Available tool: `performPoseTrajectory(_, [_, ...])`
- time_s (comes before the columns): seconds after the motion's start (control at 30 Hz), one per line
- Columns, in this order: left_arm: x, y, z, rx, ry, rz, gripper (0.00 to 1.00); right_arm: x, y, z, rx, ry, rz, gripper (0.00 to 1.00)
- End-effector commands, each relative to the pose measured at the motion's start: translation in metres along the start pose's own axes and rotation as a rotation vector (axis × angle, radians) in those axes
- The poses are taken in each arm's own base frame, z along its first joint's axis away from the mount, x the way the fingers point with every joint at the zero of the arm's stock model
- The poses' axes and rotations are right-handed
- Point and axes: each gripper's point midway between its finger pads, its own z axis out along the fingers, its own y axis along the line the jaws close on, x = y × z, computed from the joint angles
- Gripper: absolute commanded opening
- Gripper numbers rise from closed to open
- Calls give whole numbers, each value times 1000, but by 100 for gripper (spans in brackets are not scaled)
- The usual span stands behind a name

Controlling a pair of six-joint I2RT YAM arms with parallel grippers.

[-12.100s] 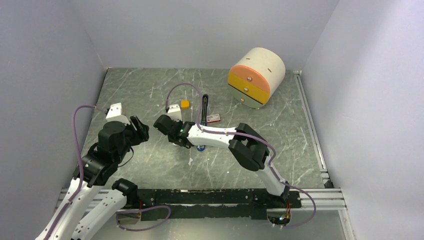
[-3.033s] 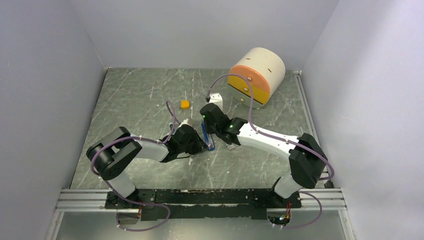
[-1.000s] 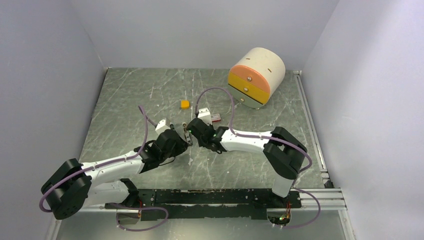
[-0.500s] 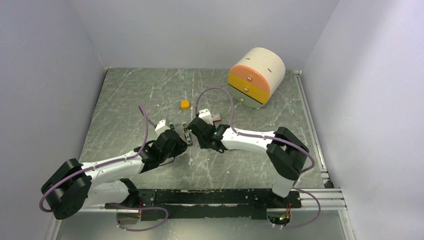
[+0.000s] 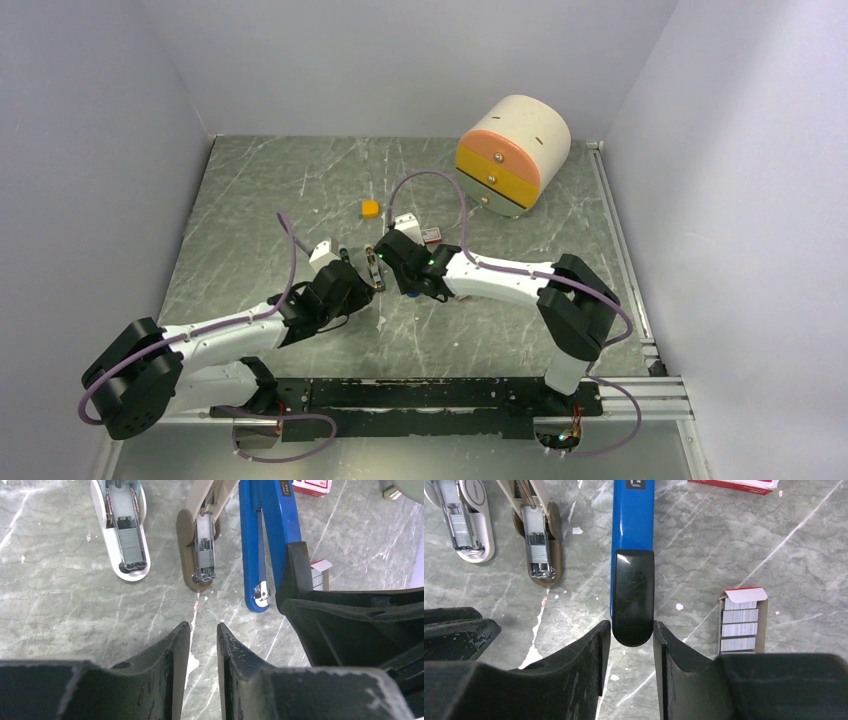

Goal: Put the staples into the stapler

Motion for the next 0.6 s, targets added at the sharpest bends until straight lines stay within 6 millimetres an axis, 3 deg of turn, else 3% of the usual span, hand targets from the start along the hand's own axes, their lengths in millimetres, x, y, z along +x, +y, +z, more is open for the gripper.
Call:
performPoseTrajectory(0.0, [-4, 10, -2, -32, -28, 16, 32, -20, 2, -7, -27, -49, 17, 38])
performPoseTrajectory(0.2, [-2, 13, -1, -37, -23, 18, 33, -1, -3, 11, -3, 22, -4, 36])
performPoseTrajectory(0.3, [-2, 14, -1, -37, -21, 15, 33, 13, -3, 16, -8, 65, -14, 30])
performPoseTrajectory(0.57, [-1, 18, -1, -39, -21, 13, 33, 62, -8, 36, 9, 205, -63, 23])
